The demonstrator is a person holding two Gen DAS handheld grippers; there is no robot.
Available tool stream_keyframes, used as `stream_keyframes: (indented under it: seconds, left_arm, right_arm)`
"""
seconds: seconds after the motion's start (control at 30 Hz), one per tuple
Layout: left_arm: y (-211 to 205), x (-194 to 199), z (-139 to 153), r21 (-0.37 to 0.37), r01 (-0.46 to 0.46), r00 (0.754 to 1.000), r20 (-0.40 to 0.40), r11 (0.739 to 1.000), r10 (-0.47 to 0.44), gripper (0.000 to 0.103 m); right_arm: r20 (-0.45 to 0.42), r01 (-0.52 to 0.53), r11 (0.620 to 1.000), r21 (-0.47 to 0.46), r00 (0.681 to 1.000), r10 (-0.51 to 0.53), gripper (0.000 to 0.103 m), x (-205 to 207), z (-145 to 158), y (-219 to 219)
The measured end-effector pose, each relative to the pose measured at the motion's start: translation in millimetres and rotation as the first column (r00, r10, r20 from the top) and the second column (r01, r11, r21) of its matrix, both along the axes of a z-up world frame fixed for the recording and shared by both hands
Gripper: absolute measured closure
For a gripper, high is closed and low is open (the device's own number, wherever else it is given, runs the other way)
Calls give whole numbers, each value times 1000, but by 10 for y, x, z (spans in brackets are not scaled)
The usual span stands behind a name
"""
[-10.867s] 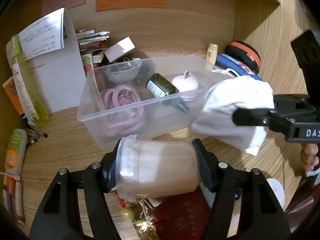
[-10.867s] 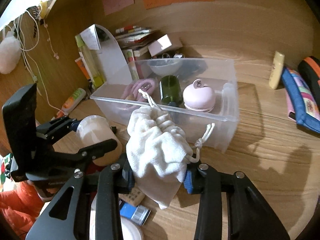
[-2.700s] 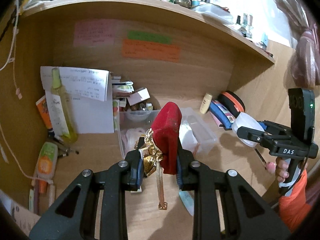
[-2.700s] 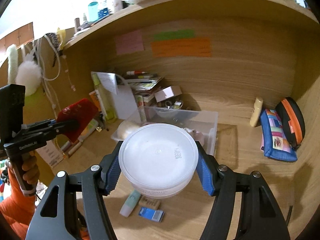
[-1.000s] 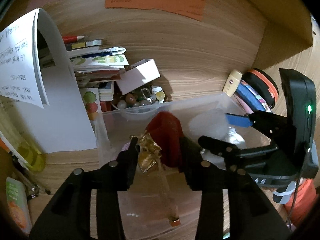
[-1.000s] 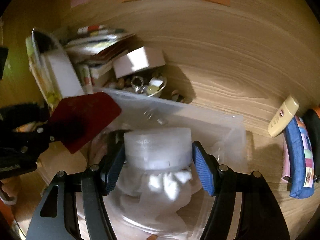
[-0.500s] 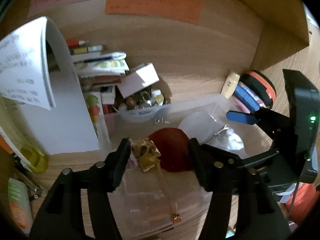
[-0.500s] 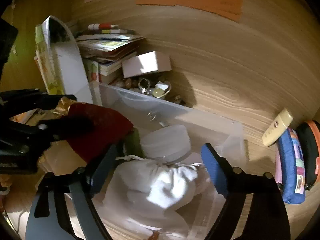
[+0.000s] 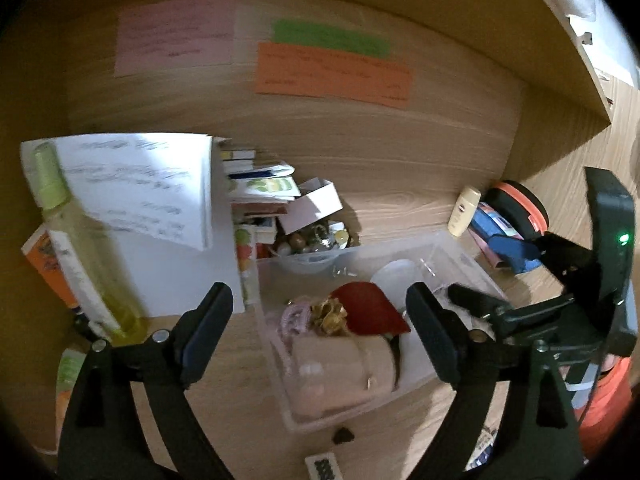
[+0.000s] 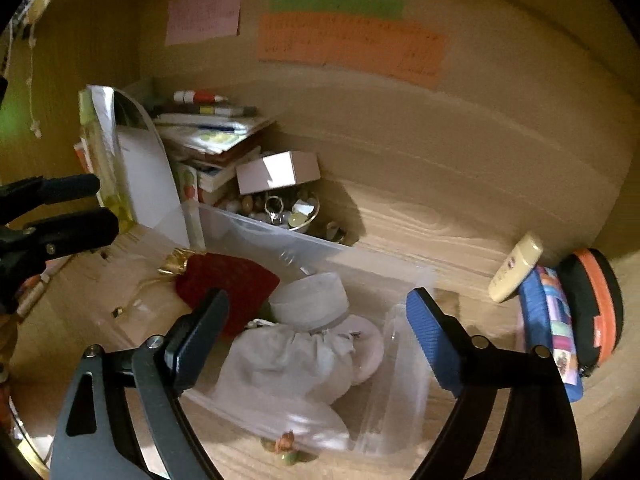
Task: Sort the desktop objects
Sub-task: 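Withdraw both open tools from the box toward the remaining desk items, then grasp the white dotted domino tile with the left tool while the right tool grasps the beige eraser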
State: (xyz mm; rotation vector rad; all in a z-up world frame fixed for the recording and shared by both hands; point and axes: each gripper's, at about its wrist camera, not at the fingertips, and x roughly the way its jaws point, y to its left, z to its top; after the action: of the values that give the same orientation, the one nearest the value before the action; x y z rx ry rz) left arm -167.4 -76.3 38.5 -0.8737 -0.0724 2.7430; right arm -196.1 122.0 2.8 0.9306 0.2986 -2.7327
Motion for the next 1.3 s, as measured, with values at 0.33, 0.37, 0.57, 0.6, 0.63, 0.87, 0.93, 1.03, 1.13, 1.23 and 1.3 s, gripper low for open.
stream_keyframes:
  seconds: [0.33,0.37,0.57,0.6,0.63,0.87,0.93,1.03,1.13,1.23,1.3]
  left_arm:
    - [-144,359,-187,-35,-56,997,41,998,58,11]
    - [-158,395,-215,-40,-58,997,46,998,60,11]
    - [-124,531,-452,-73,-56,993,104,996,63,11]
    - [-112,550,-492,-79,-56,992,113,995,64,11]
    - [-96,575,-543,-85,-54,990,124,995,65,11]
    - [-40,723,-739,-89,-49,985,158,995,62,11]
    - [-9,755,-806,-93,-32,984,170,995,48,11]
    - [46,801,-878,-118,-27,985,165,993,47,11]
    - [91,826,-946,-123,-11,984,173,992,32,17]
    - [141,823,-998,-127,9,981,192,992,15,29]
    - [160,810,-1029,-127,16,979,202,992,10,33]
  right_arm:
    - [-35,19,1000,-18,999,-20,13,516,79,91]
    - [-34,18,1000,-20,999,-19,12,570,62,95]
    - [-5,26,998,-49,1000,-26,12,837,-109,143]
    - [2,26,998,-54,1000,-26,12,865,-137,155]
    - [10,29,998,-59,1000,-28,12,896,-167,167]
    - [79,44,994,-105,996,-36,12,1126,-434,261]
    - [107,48,992,-114,994,-36,12,1179,-536,263]
    - [151,18,995,-99,989,-2,12,1240,-683,193]
    - [144,4,999,-43,990,2,12,1309,-746,115]
    - [152,-1,999,-43,988,8,12,1352,-782,108]
    - [165,-1,999,-52,986,10,12,1374,-817,120]
